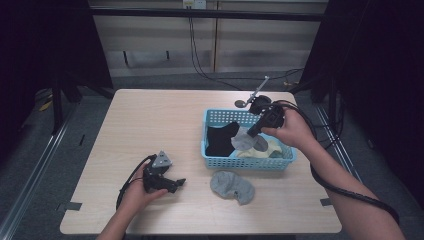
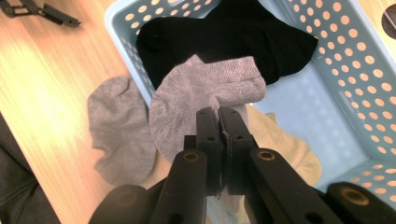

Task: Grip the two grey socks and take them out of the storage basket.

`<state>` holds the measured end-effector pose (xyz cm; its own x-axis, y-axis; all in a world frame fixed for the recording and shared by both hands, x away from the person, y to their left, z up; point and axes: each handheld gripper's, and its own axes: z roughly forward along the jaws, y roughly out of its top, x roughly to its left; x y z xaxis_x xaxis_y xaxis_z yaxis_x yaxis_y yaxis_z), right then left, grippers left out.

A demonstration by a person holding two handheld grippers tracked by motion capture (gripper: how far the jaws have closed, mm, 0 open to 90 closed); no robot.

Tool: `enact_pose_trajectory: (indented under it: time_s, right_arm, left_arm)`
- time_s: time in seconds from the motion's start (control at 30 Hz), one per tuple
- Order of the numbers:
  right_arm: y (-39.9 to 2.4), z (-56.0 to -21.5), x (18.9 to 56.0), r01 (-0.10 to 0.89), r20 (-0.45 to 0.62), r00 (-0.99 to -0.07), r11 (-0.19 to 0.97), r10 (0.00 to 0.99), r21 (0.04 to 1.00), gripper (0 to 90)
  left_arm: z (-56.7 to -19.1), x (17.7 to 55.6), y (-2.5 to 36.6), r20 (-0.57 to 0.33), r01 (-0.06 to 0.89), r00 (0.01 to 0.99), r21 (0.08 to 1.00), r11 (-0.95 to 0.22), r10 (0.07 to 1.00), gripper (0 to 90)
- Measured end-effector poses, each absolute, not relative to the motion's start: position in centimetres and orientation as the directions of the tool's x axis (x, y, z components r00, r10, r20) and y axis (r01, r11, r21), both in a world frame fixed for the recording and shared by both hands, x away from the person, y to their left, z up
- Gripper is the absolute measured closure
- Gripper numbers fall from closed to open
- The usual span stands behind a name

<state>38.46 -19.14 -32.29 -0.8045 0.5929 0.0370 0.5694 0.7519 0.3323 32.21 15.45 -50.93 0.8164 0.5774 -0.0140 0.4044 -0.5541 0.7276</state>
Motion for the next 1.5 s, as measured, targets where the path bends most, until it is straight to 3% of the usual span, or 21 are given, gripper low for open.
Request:
enact_pose_trajectory:
  time_s: [0.53, 1.0, 1.5]
  right_arm:
    - [-17.7, -30.4, 35.3, 0.49, 0.009, -0.856, 0.805, 0.517, 0.333, 88.0]
    - [-15.9, -30.9, 32.1, 0.428, 0.054, -0.897, 0.834, 0.438, 0.348, 87.8]
    - [-13.1, -37.2, 32.1, 0.413, 0.122, -0.91, 0.854, 0.395, 0.316, 87.5]
  left_arm:
    - [-51.0, 32.2, 15.5, -0.016, 0.404, 0.817, 0.729, -0.553, 0.576, 14.3]
    - [-51.0, 32.2, 15.4, -0.016, 0.404, 0.817, 0.73, -0.552, 0.576, 14.3]
    - [-50.9, 32.2, 15.5, -0.013, 0.403, 0.82, 0.722, -0.562, 0.572, 14.3]
